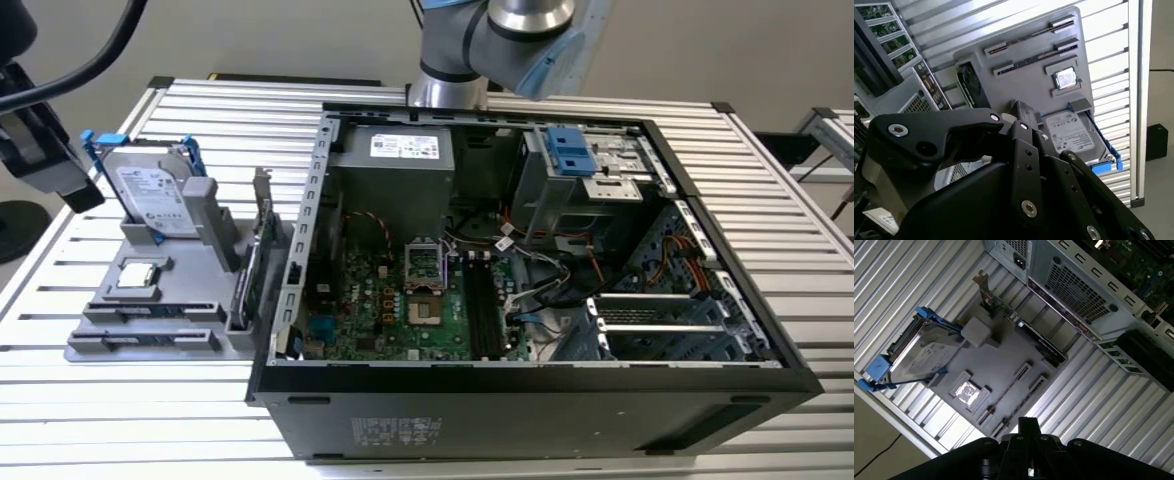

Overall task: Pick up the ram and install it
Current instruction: 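Pick up the ram and move it above insertion slot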

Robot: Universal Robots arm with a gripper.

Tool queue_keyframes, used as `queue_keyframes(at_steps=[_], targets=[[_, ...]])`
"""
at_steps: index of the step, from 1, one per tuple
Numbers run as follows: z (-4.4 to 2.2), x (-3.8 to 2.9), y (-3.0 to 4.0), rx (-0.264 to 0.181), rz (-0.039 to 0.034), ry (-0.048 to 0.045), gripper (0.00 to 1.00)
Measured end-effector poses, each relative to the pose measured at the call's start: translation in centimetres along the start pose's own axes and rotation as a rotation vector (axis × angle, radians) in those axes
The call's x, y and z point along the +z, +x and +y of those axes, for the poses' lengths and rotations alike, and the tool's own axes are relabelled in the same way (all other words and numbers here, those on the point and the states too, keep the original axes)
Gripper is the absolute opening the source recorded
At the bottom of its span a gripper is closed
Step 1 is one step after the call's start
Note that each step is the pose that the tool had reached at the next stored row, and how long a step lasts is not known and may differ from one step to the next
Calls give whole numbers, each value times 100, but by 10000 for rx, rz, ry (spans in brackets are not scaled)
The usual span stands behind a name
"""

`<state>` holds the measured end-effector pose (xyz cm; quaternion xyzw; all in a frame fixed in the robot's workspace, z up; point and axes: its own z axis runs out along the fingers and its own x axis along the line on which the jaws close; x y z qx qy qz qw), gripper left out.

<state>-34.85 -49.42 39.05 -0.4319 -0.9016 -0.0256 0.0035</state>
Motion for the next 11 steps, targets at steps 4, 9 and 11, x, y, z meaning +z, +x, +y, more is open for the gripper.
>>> queue_keyframes(at_steps=[4,9,11], targets=[[0,0,0,268,-11,-8,0],[0,0,0,617,-26,-18,0],[0,0,0,772,-32,-21,0]])
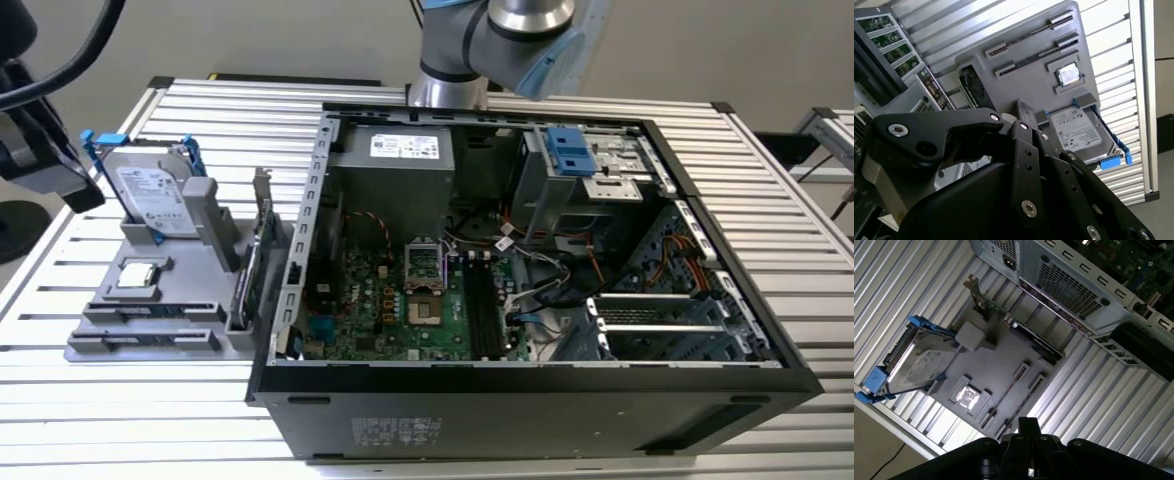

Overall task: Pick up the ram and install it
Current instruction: 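Pick up the ram and move it above insertion slot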

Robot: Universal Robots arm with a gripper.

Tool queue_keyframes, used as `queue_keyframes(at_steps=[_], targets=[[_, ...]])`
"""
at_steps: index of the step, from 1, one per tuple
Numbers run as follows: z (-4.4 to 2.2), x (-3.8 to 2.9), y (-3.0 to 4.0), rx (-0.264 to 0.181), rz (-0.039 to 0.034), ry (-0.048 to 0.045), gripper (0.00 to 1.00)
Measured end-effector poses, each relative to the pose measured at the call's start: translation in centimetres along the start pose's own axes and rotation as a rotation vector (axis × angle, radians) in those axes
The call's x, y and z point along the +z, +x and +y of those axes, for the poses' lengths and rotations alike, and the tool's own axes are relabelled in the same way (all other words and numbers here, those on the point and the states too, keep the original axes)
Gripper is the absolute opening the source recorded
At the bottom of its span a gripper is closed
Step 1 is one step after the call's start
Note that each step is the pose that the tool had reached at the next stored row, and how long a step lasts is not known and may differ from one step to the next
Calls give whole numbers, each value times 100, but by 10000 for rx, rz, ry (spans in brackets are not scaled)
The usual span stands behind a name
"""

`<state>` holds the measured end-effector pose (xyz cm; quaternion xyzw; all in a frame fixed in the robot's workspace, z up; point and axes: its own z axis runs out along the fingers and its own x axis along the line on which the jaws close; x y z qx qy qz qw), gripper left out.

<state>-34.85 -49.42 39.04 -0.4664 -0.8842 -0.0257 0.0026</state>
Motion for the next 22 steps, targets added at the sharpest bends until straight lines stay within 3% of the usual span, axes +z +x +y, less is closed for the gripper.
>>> queue_keyframes(at_steps=[22], targets=[[-5,-2,-5,1386,-54,-31,0]])
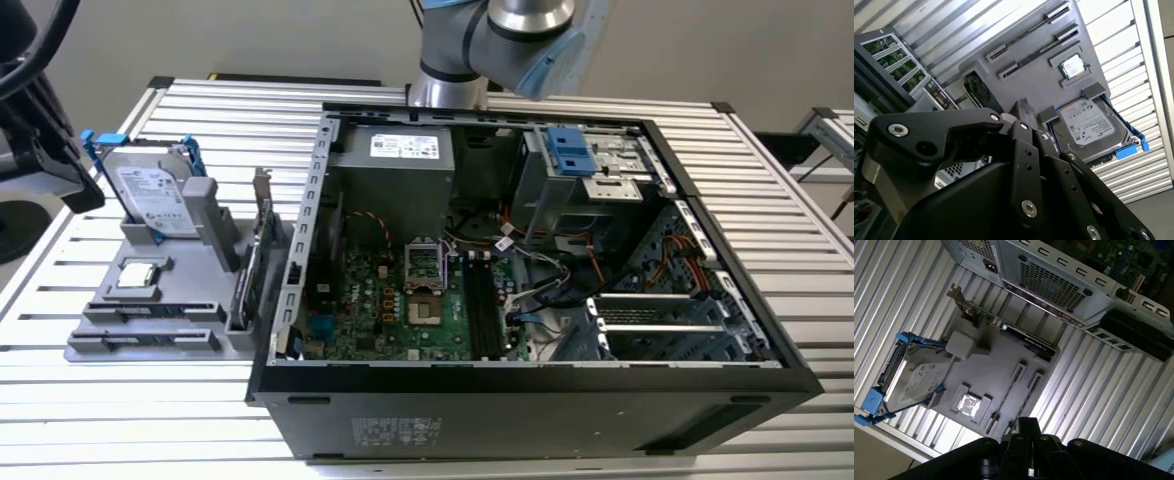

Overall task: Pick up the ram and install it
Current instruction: 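Pick up the ram and move it above insertion slot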

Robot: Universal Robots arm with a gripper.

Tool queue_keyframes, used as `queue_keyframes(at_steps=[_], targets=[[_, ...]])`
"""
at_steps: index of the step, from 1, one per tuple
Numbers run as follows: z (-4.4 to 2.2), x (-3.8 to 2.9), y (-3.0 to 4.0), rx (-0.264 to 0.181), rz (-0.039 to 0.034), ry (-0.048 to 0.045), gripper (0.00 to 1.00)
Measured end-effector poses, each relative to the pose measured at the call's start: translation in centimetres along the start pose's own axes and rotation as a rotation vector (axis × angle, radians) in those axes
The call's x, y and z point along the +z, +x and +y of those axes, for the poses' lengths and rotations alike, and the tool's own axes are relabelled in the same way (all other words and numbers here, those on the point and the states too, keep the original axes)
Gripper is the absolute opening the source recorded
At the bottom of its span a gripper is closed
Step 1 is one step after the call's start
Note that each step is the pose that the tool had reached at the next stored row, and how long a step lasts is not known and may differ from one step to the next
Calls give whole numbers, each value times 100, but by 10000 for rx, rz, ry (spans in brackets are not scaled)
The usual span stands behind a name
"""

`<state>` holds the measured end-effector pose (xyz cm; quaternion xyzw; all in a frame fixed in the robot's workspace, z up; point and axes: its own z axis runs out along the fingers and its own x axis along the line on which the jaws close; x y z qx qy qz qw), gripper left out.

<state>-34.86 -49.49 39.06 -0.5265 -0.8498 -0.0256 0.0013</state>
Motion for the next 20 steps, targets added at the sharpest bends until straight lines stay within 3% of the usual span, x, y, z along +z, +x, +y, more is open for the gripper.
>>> queue_keyframes(at_steps=[20], targets=[[-25,-1,3,1378,-49,-24,0]])
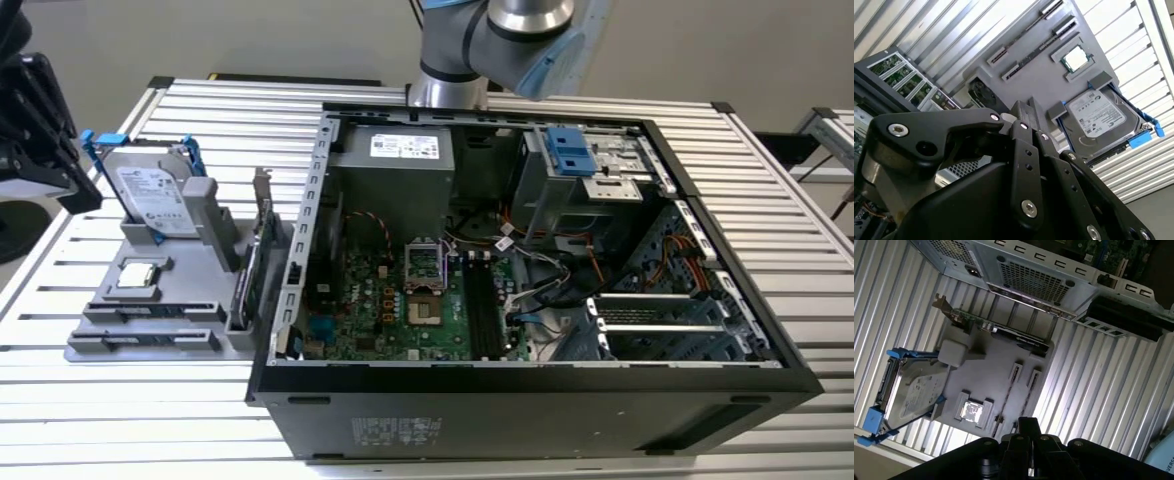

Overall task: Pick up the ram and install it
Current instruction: 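Pick up the ram and move it above insertion slot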

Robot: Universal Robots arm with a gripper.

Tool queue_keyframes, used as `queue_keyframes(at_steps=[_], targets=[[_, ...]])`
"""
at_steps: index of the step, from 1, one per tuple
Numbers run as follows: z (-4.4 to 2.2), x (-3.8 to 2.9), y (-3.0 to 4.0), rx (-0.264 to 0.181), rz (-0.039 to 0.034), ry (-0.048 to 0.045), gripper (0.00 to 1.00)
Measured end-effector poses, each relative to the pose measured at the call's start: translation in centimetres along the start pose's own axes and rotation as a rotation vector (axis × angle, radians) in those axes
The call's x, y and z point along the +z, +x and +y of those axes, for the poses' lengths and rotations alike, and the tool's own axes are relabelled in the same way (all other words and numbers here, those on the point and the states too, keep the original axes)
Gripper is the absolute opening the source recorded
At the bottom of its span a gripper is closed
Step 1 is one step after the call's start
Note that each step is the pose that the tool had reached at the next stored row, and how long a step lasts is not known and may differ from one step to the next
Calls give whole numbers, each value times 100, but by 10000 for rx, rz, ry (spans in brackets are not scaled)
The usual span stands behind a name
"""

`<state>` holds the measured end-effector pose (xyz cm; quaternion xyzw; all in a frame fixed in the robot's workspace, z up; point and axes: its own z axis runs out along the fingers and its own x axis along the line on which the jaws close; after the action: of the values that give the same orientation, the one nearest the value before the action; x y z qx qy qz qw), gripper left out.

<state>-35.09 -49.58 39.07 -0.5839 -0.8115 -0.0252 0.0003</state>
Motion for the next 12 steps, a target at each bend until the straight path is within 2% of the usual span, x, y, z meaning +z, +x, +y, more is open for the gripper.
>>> queue_keyframes(at_steps=[12], targets=[[-41,-1,8,586,-23,-18,0]])
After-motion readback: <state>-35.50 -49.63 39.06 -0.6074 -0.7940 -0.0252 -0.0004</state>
